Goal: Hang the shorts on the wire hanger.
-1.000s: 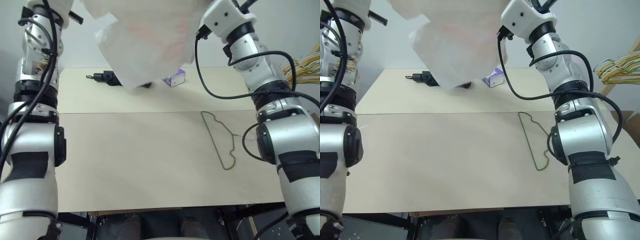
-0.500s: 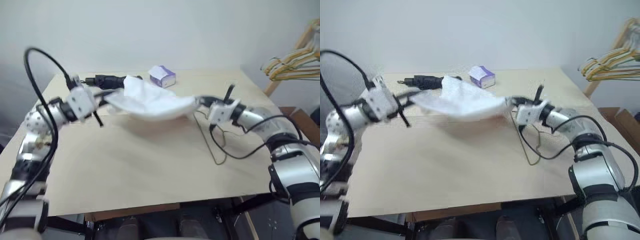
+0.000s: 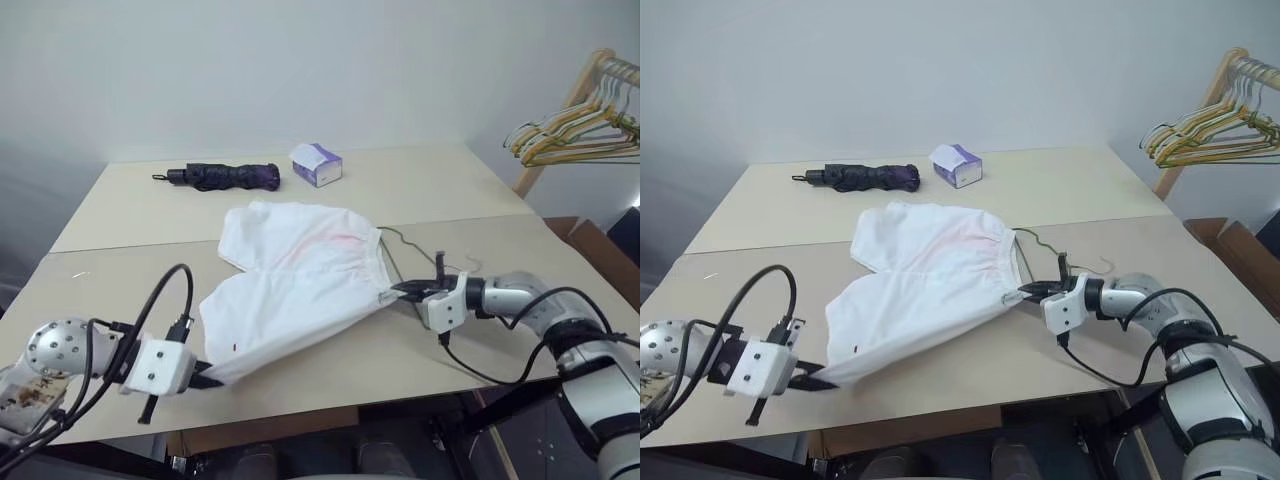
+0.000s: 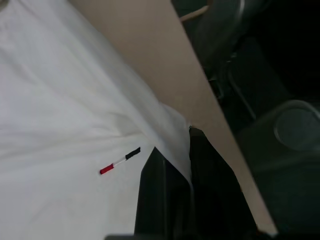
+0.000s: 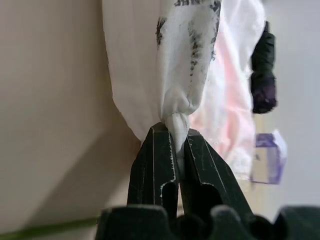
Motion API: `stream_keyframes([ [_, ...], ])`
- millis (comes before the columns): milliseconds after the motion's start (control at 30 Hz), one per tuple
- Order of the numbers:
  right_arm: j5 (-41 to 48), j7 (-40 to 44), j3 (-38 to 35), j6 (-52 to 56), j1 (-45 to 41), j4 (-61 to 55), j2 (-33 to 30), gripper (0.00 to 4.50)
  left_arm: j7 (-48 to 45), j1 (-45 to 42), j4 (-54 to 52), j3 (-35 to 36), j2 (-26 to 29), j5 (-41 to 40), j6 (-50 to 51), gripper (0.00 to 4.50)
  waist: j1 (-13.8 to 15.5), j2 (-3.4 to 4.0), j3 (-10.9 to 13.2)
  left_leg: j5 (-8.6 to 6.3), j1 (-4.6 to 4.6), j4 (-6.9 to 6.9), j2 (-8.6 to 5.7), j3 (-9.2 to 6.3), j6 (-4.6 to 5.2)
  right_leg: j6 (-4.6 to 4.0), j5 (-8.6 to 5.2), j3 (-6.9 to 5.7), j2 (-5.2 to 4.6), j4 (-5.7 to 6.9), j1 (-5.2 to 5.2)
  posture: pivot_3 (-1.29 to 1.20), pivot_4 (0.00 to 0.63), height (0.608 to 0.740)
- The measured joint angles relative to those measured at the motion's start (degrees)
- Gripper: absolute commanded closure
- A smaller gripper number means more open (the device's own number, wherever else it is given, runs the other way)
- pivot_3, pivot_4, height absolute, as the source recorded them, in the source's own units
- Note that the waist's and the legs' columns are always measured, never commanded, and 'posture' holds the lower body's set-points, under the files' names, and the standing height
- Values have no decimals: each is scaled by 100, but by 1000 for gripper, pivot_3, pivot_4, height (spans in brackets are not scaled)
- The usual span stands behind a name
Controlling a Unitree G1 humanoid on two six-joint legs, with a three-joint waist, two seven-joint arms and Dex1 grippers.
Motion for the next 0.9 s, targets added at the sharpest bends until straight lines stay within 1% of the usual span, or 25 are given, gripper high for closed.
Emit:
stream_keyframes([
  [300, 769, 910, -20, 679, 761, -1101, -239, 4500, -280, 418, -228, 32, -37, 27, 19, 4458, -8, -2, 1, 0, 21, 0, 27, 9, -1, 8, -7, 12, 9, 3, 10, -19, 16, 740],
  [367, 891, 1049, -57, 856, 865, -1326, -309, 3840, -277, 437, -226, 34, -128, 40, -10, 4500, -7, -3, 3, 0, 20, 0, 31, 14, -1, 6, -6, 15, 8, 2, 6, -21, 18, 740],
  [400, 928, 1099, -81, 908, 899, -1393, -331, 3585, -276, 444, -225, 33, -168, 40, -12, 4500, -7, -3, 3, -1, 20, 0, 34, 16, -1, 6, -6, 16, 8, 2, 6, -21, 18, 740],
  [500, 1167, 1336, -209, 1215, 1032, -1561, -395, 2558, -280, 466, -215, 33, -252, 29, 66, 3822, -2, -7, 6, -1, 20, 0, 39, 18, -2, 5, -6, 18, 9, 1, 6, -23, 20, 740],
  [600, 1557, 1717, -265, 1549, 1207, -1916, -463, 1547, -474, 450, -35, 86, -248, -37, 98, 2943, 0, -8, 7, -1, 20, 0, 48, 20, -2, 4, -8, 17, 12, 0, 3, -24, 22, 740],
  [633, 1628, 1819, -277, 1640, 1264, -2029, -494, 1142, -564, 451, 58, 132, -243, -67, 85, 2565, -1, -8, 7, -2, 19, 0, 50, 21, -3, 3, -8, 17, 12, 0, -1, -24, 22, 740],
  [733, 1806, 2057, -332, 1865, 1426, -2330, -574, 99, -816, 447, 278, 272, -192, -182, 59, 1632, 0, -8, 8, -4, 17, 0, 55, 25, -6, 1, -9, 18, 9, -1, -5, -19, 23, 740],
  [767, 1864, 2160, -356, 1964, 1495, -2440, -642, 0, -933, 436, 370, 355, -145, -231, 62, 1245, 5, -8, 11, -4, 14, 0, 56, 26, -7, 1, -9, 18, 8, -2, -9, -19, 23, 740],
  [833, 2038, 2374, -457, 2259, 1703, -2726, -863, 0, -1149, 332, 587, 607, -61, -435, 102, 616, 33, -9, 17, -6, 7, 0, 60, 31, -9, 1, -10, 17, 4, -2, -18, -19, 23, 740],
  [900, 2257, 2521, -602, 2649, 1902, -3013, -1033, 0, -1290, 77, 813, 813, -37, -649, 196, 15, 93, -8, 19, -29, 4, 0, 62, 35, -48, 6, -13, 18, 4, -3, -30, -16, 19, 740],
])
